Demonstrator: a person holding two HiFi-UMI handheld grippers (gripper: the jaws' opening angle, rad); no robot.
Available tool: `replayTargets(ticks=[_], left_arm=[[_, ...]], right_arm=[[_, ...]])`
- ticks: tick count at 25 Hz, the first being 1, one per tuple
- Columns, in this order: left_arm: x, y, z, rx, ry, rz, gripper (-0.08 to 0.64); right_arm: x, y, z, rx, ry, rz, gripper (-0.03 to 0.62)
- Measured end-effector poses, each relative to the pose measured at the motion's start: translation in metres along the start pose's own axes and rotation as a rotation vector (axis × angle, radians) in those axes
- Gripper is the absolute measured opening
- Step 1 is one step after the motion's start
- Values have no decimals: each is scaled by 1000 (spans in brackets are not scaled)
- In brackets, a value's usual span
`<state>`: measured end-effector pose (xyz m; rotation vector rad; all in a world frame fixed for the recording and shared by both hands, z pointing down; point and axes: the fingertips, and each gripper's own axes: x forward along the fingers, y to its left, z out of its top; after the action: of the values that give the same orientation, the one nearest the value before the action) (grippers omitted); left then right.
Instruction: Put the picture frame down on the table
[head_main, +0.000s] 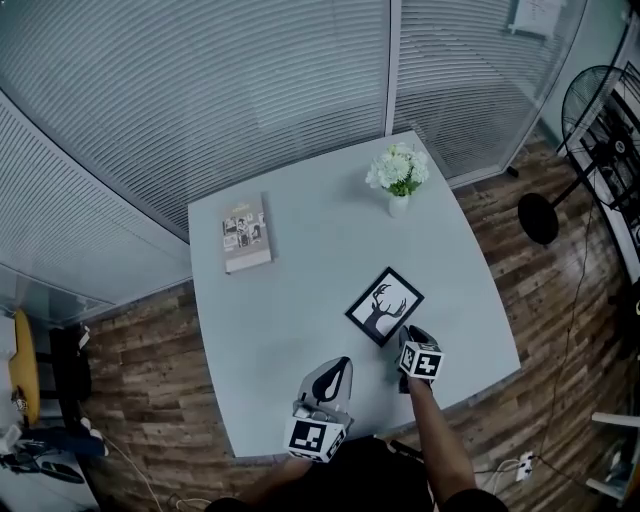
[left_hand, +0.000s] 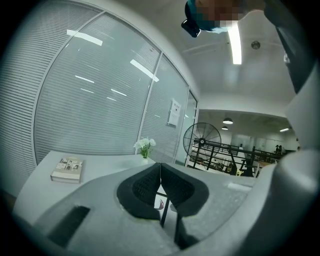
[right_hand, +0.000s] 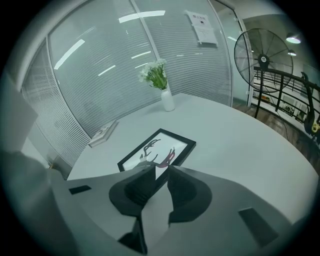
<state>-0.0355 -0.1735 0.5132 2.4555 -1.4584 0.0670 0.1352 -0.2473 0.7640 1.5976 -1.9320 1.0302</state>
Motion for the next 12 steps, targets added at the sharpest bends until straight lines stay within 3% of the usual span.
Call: replayTargets(ticks=[12], left_arm=[[-43, -33, 16, 10, -55, 25, 15]], right_arm=[[-85, 23, 2, -53, -111, 75, 28]])
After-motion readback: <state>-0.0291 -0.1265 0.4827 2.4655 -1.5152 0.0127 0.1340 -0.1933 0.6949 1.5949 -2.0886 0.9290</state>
